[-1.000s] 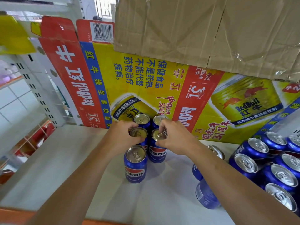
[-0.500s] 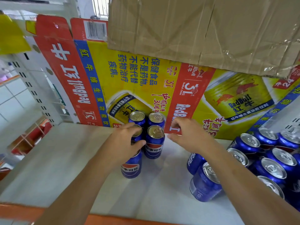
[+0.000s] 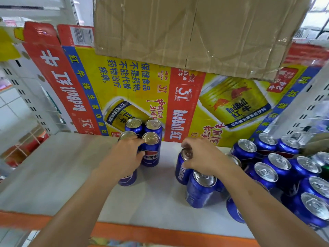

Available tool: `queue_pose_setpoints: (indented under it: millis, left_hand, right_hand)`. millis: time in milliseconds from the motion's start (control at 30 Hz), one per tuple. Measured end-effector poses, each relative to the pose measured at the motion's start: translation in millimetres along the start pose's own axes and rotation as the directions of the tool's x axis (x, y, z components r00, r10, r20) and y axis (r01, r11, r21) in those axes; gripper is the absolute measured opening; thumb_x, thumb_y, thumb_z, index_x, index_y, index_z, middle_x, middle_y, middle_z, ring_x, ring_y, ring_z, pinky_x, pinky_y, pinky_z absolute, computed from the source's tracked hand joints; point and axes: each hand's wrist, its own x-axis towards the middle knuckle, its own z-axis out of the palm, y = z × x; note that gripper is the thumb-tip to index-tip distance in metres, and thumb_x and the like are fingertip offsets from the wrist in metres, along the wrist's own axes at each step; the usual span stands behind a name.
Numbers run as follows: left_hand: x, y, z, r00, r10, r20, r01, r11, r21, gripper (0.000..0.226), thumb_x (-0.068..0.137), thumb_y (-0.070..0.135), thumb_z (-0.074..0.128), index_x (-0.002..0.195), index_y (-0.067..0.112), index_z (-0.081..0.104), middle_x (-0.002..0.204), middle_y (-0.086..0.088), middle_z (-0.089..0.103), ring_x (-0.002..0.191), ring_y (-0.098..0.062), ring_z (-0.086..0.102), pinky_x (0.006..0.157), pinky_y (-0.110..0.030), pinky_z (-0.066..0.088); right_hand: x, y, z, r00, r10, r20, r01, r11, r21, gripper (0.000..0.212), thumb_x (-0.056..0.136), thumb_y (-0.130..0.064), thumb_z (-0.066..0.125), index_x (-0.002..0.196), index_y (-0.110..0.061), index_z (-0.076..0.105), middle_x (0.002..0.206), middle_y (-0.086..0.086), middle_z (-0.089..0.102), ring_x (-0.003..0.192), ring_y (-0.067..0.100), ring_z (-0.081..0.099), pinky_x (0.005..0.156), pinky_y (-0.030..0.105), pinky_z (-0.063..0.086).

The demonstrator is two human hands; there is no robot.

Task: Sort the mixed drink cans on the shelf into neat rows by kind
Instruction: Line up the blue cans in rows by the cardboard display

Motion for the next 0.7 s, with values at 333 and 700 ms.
queue_pose_setpoints:
  millis: [333,700]
  left_hand:
    - [-30,-21,-10,0.993,-0.100,0.057,0.104,0.993,-0.061,0.032,0.087,0.023,0.068,0.118,0.014,0.065,0.119,-0.004,0.061,0.107,-0.022,0.054,0.087,-0.029,0.043]
    - [-29,-37,-13,0.984,-0.173,0.044,0.178,0.955,-0.236,0.025,0.077,0.020,0.077,0.100,0.017,0.068,0.094,0.001,0.067,0.087,-0.018,0.059,0.074,-0.031,0.049]
  right_hand:
    - [10,-22,1,0.994,-0.089,0.056,0.090,0.996,-0.012,0.056,0.079,-0.054,0.069,0.123,-0.021,0.057,0.123,-0.002,0.058,0.106,0.019,0.055,0.080,0.029,0.045]
    - [20,-50,25,0.983,-0.160,-0.085,0.172,0.970,0.169,0.022,0.067,-0.033,0.074,0.083,-0.018,0.069,0.077,-0.004,0.066,0.070,0.010,0.059,0.056,0.029,0.051]
